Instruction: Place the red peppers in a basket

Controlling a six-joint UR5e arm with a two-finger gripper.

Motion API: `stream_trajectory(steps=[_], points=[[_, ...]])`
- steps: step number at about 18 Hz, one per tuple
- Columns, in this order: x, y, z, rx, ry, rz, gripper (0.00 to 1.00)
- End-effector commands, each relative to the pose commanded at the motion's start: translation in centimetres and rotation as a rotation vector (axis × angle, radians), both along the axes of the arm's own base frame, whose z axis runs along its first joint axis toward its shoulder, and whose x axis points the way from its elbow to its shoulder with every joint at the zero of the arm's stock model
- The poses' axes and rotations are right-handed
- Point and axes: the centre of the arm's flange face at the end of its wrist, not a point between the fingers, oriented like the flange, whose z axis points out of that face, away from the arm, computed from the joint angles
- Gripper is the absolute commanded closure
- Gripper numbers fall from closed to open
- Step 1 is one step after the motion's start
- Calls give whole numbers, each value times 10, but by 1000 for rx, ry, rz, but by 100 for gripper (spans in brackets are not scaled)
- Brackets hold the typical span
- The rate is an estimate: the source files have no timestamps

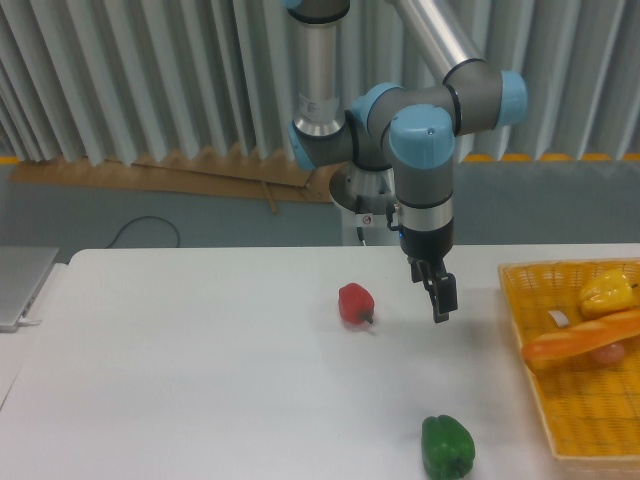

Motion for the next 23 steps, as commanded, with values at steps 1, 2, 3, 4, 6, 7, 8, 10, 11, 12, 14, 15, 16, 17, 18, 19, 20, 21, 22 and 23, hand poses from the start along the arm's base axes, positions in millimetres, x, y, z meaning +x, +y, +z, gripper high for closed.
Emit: stream_trajectory(steps=[1, 2, 3, 4, 6, 7, 8, 10, 11, 12, 14, 15, 16, 17, 18, 19, 20, 21, 22, 23], points=[[0, 0, 1, 1, 1, 0, 0], [0, 0, 0, -2, 0, 2, 0], [1, 0, -1, -3, -1, 0, 0], [1, -1, -1, -4, 0, 2, 0], [1, -1, 0, -4, 2, 5, 0], [1, -1, 0, -4, 2, 7, 0], [1, -1, -1, -5, 1, 7, 0], [1, -1, -1, -5, 1, 8, 0], [1, -1, -1, -6, 0, 11, 0], [1, 0, 1, -3, 4, 11, 0], [0, 0, 0, -5, 4, 17, 0], [0, -1, 1, -6, 7, 18, 0], [0, -2, 1, -16, 16, 19, 0], [-1, -3, 2, -25, 25, 20, 0], [-1, -3, 1, -28, 26, 22, 0], [-1, -3, 1, -27, 26, 25, 0], [-2, -3, 0, -28, 25, 28, 0], [-2, -3, 0, -29, 26, 28, 0], [-2, -3, 0, -29, 26, 30, 0], [-1, -3, 1, -28, 27, 30, 0]])
